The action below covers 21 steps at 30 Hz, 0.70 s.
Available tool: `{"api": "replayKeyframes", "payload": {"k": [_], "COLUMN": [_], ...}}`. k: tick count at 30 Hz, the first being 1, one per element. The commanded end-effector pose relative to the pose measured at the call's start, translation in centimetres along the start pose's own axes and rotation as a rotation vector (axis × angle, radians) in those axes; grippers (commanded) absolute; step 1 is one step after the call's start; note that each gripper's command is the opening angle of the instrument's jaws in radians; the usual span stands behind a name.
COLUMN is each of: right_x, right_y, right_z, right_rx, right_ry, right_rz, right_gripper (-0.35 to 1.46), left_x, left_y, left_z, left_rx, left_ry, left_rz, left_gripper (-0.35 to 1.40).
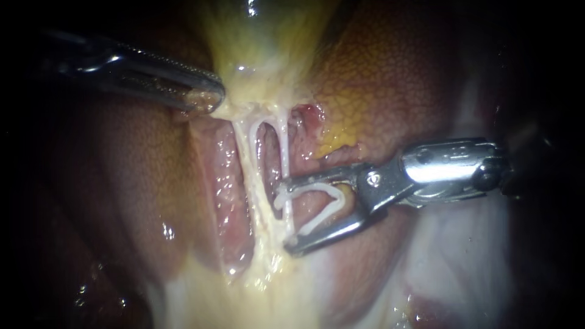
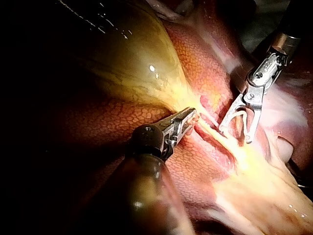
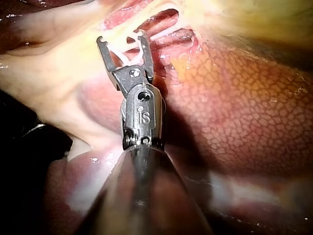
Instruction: Clipping first clip left tube
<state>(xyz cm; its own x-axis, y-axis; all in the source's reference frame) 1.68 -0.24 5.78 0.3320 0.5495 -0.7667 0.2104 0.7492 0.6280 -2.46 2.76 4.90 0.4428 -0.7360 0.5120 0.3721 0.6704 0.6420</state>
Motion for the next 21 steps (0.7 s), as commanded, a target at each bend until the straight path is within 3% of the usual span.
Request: {"api": "replayKeyframes", "payload": {"k": [1, 21], "right_x": [0.0, -0.17], "right_y": [0.0, 0.2], "right_z": [0.02, 0.25], "right_rx": [0.001, 0.022], "right_ry": [0.0, -0.01], "right_rz": [-0.001, 0.003], "right_gripper": [0.54, 0.54], "left_x": [0.0, 0.0], "left_y": [0.0, 0.0], "left_z": [0.0, 0.02], "left_rx": [0.0, -0.001], "left_ry": [0.0, 0.0], "left_rz": [0.0, 0.0], "left_gripper": [-0.35, -0.35]}}
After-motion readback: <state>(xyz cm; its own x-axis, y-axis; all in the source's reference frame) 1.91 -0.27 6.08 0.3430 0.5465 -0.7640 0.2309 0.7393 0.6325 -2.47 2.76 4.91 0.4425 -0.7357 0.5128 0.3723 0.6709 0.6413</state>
